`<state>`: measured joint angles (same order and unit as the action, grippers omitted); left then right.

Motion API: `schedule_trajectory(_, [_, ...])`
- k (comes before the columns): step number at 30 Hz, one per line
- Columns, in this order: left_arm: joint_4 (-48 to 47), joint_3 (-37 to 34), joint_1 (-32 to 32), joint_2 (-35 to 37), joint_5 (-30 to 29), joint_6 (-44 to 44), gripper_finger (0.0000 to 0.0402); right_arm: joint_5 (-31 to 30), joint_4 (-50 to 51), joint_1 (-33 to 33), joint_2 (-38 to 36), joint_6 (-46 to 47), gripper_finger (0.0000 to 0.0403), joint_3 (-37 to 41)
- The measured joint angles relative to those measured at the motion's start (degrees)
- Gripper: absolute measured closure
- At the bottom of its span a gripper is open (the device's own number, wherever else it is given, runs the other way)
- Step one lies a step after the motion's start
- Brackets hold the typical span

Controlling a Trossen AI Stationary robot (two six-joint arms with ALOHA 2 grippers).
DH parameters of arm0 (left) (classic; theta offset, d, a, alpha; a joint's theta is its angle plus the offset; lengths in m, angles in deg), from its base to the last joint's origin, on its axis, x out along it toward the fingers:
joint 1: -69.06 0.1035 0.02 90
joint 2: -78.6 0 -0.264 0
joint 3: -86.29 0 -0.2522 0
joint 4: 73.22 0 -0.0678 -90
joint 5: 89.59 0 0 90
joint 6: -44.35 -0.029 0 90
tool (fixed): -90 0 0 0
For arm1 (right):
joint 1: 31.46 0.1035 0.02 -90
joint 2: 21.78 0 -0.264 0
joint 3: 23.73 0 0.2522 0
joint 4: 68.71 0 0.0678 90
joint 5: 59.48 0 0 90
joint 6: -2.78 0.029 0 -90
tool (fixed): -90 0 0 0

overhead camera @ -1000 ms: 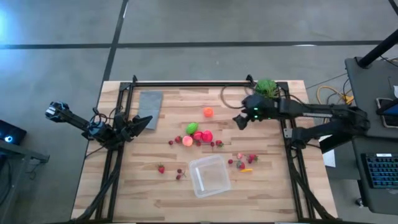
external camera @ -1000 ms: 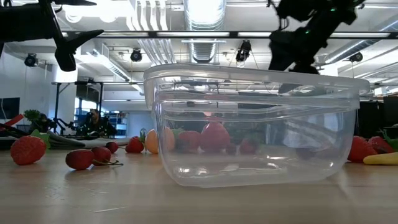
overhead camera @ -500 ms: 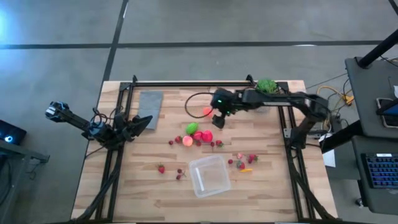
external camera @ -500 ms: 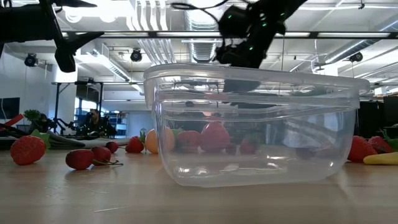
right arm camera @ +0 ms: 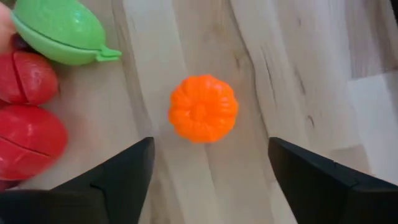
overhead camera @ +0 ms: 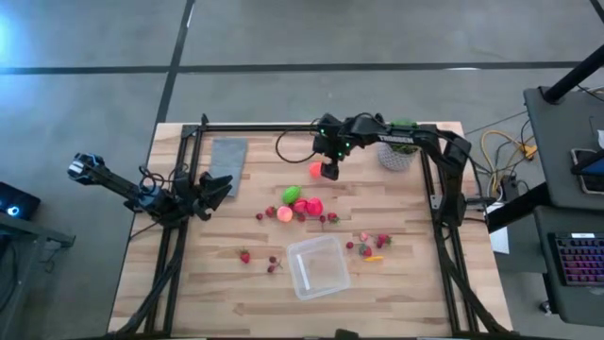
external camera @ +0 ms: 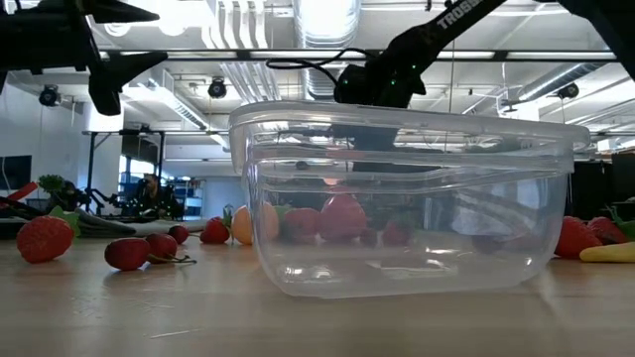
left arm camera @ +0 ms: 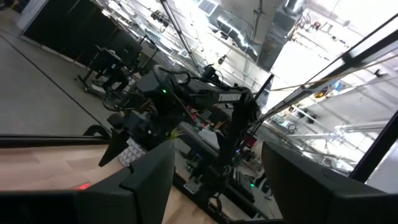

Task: Pick and placing Produce into tupperware
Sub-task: Put the orange pumpkin into the transparent bin

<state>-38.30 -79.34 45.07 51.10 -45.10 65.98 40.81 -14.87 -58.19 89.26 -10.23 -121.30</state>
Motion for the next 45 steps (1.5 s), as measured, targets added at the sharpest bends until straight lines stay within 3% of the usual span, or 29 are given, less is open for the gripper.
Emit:
schedule_trajectory(5, [0.0, 0.0, 0.0, -0.3, -0.3, -0.1, 0.0174, 0.4, 0.4, -0.3, 1.8, -3.3, 0.0148, -1.4])
schedule_trajectory(9, [-0.2, 0.0, 0.0, -0.8, -1.7, -0.1, 0.0174, -0.8, 0.4, 0.5, 3.8, -6.2, 0.0162, -1.8])
schedule_trajectory(12, [-0.2, 0.0, 0.0, -1.2, -1.8, -0.1, 0.0174, -4.3, 0.1, 0.9, 5.0, -8.6, 0.0157, -1.9])
schedule_trajectory(27, [-0.2, -0.1, 0.0, -3.1, -1.9, -0.1, 0.0174, -4.3, -4.8, 1.1, 7.2, -9.9, 0.0104, -2.0])
schedule_trajectory(45, [0.0, -0.1, 0.0, -3.0, -1.9, 0.1, 0.0174, -4.3, -10.1, 1.6, 8.8, -7.9, 0.0102, -1.9])
